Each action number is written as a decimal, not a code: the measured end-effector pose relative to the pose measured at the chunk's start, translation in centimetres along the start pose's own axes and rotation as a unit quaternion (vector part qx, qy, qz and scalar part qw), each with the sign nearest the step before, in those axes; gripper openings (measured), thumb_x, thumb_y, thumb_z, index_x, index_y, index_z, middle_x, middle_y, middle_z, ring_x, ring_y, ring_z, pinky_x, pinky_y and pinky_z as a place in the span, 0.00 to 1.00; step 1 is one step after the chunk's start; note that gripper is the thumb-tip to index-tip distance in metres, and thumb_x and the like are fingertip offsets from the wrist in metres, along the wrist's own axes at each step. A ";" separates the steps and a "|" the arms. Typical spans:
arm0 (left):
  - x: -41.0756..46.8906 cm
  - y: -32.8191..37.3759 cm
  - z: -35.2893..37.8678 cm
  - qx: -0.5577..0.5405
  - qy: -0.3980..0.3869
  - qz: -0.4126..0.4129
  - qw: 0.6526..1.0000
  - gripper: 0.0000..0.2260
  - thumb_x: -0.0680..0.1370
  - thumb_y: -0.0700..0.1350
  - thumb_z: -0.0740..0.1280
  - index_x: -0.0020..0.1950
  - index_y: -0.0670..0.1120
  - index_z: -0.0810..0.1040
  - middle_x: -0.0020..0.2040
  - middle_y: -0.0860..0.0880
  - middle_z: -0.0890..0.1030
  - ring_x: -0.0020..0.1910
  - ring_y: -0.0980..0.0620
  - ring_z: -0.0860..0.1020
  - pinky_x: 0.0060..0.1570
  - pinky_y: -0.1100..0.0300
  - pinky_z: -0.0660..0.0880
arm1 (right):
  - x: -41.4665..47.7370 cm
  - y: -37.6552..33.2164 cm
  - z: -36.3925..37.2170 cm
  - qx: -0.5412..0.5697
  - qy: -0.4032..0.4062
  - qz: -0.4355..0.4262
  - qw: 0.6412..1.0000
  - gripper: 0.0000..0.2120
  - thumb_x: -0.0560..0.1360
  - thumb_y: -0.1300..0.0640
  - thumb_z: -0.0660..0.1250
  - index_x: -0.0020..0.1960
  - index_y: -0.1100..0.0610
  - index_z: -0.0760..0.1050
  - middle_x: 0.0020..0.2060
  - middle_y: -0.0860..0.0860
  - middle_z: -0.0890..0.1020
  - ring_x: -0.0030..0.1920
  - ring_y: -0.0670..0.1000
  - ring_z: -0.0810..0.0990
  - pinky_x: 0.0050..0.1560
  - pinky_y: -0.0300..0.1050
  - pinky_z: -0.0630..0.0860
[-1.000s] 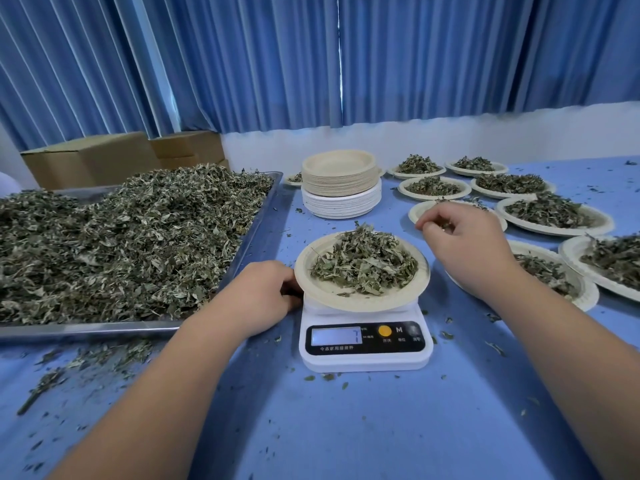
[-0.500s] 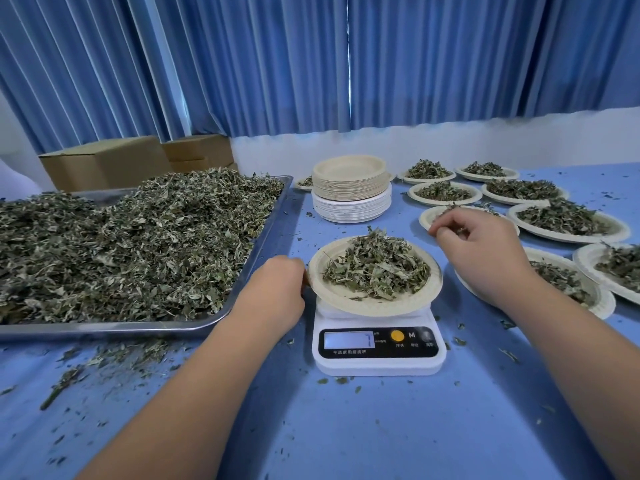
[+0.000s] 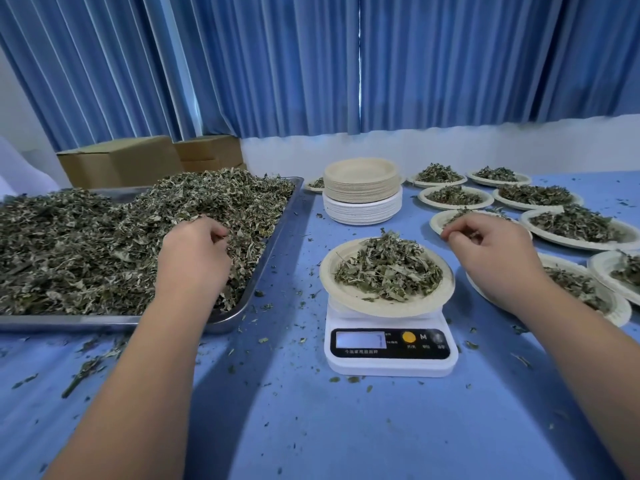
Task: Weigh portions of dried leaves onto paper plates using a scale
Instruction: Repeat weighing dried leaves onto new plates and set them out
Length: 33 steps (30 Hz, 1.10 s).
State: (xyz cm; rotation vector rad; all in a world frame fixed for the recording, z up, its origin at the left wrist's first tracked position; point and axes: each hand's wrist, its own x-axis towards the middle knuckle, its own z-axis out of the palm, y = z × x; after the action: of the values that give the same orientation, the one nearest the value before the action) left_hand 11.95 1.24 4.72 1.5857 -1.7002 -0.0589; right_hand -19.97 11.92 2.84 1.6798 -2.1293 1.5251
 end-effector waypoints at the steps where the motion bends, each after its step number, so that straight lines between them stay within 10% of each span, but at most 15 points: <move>1: 0.0 -0.2 0.0 0.013 -0.014 -0.010 1.000 0.10 0.79 0.41 0.67 0.60 0.46 0.78 0.59 0.42 0.76 0.34 0.48 0.76 0.36 0.57 0.71 | 0.0 -0.1 0.0 0.000 0.000 -0.001 1.000 0.09 0.75 0.64 0.64 0.44 0.55 0.81 0.30 0.39 0.74 0.29 0.32 0.73 0.31 0.23 0.64; 7: -0.5 0.5 0.8 -0.047 -0.038 0.012 0.998 0.18 0.76 0.31 0.65 0.60 0.51 0.75 0.64 0.45 0.68 0.36 0.55 0.73 0.31 0.62 0.68 | 0.0 -0.1 0.0 0.000 0.003 -0.007 1.000 0.08 0.75 0.64 0.64 0.44 0.56 0.82 0.30 0.38 0.74 0.30 0.31 0.73 0.32 0.22 0.64; 15: -2.9 3.6 2.5 -0.158 -0.097 0.067 0.980 0.08 0.80 0.40 0.62 0.50 0.50 0.80 0.42 0.52 0.81 0.38 0.50 0.81 0.41 0.56 0.78 | 0.1 -0.1 0.1 -0.021 -0.002 -0.007 1.000 0.09 0.76 0.63 0.63 0.43 0.54 0.80 0.29 0.38 0.73 0.30 0.31 0.72 0.31 0.23 0.64; 21: -4.2 4.8 3.4 -0.101 -0.236 0.007 0.967 0.19 0.80 0.59 0.58 0.58 0.46 0.78 0.44 0.45 0.81 0.43 0.45 0.81 0.49 0.54 0.76 | 0.2 0.0 -0.1 -0.095 -0.042 0.017 0.994 0.20 0.80 0.52 0.60 0.34 0.63 0.74 0.28 0.58 0.78 0.30 0.56 0.73 0.34 0.47 0.70; 26: -4.7 5.1 4.0 -0.090 -0.345 -0.041 0.933 0.27 0.80 0.63 0.53 0.46 0.42 0.78 0.35 0.44 0.82 0.21 0.50 0.75 0.30 0.60 0.74 | 0.3 -0.3 0.1 -0.150 -0.103 0.103 0.978 0.31 0.81 0.42 0.54 0.43 0.68 0.80 0.32 0.64 0.82 0.34 0.60 0.80 0.41 0.50 0.79; 33: -5.1 6.0 3.5 -0.301 -0.365 -0.130 0.871 0.17 0.81 0.43 0.61 0.33 0.39 0.73 0.21 0.47 0.71 0.18 0.51 0.67 0.20 0.65 0.63 | 0.1 -0.9 -0.1 0.017 -0.158 0.219 0.963 0.28 0.79 0.43 0.60 0.38 0.67 0.77 0.20 0.57 0.76 0.18 0.52 0.68 0.21 0.36 0.64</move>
State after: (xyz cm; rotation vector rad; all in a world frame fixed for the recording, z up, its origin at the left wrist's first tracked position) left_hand 4.51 5.30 2.91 1.3486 -1.7136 -1.3432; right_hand -19.36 11.96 3.52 1.6306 -2.8129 1.4623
